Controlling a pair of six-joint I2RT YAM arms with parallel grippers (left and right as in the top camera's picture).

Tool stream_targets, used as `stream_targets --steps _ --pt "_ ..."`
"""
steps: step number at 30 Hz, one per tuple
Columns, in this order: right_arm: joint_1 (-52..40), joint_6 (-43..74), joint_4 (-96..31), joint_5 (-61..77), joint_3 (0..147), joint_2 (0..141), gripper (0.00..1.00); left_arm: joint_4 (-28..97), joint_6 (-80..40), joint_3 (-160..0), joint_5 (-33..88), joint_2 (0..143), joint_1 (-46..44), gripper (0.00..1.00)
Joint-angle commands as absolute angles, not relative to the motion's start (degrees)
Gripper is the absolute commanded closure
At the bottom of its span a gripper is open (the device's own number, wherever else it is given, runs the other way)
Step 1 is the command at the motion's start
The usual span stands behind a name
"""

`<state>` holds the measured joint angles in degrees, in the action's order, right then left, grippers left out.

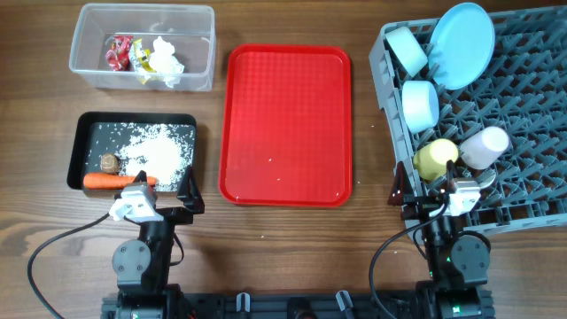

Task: Sort waste into correct bins and load items into the dishwasher rack

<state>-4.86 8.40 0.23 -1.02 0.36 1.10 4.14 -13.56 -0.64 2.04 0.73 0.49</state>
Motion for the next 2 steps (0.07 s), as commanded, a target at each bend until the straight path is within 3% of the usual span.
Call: stream_targets --steps 1,2 --pt "-5.28 9.34 0.4 0.12 0.3 0.58 0.0 4.36 -12.6 -0.38 2.5 0.34 0.91 0.0" --pt "-5.28 9.34 0.4 0.12 0.3 0.58 0.0 4.36 -12.6 -0.38 2.5 0.32 0.91 0.0"
